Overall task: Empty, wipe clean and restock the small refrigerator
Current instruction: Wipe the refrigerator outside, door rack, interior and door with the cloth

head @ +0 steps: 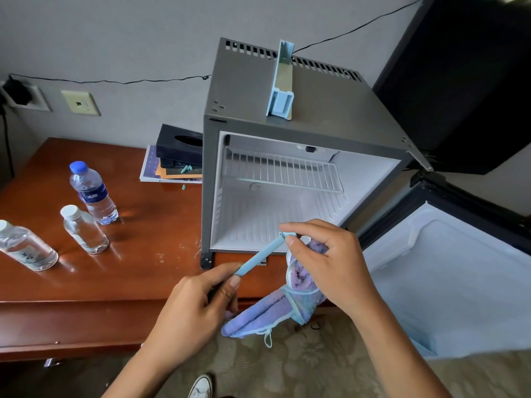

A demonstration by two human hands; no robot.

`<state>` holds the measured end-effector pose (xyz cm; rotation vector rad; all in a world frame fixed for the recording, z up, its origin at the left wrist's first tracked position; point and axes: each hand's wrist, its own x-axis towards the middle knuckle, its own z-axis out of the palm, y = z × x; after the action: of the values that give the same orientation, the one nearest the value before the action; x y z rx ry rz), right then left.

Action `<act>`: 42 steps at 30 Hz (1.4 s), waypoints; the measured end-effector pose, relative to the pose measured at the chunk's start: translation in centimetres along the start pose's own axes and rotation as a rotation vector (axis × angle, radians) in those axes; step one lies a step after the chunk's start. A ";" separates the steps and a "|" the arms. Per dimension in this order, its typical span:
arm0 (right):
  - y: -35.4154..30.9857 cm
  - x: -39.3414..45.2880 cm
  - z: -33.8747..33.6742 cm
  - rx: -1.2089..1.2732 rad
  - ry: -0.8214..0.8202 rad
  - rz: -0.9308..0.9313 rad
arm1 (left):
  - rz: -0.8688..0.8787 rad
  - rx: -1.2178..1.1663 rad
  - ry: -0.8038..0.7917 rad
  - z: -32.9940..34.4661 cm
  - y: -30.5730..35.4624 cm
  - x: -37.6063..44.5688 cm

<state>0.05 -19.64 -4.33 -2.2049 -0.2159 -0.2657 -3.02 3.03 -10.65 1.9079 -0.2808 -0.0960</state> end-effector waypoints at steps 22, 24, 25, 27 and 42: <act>-1.1 -0.1 1.1 -0.078 0.156 0.136 | 0.029 0.353 0.166 1.2 0.1 -0.4; -1.3 -0.2 1.4 0.008 0.169 0.220 | 0.058 0.389 0.208 1.3 0.4 -0.5; -1.3 -0.4 1.5 0.063 0.179 0.255 | 0.077 0.404 0.229 1.4 0.6 -0.6; -1.4 -0.7 1.8 0.123 0.166 0.287 | 0.114 0.435 0.255 1.5 0.8 -0.7; 0.2 0.2 2.6 0.144 0.041 0.209 | -0.113 -0.054 -0.054 2.4 1.5 1.5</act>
<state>0.55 -17.65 -5.98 -2.0573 0.0179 -0.1733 -2.31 -0.02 -9.99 1.8689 -0.2044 -0.2294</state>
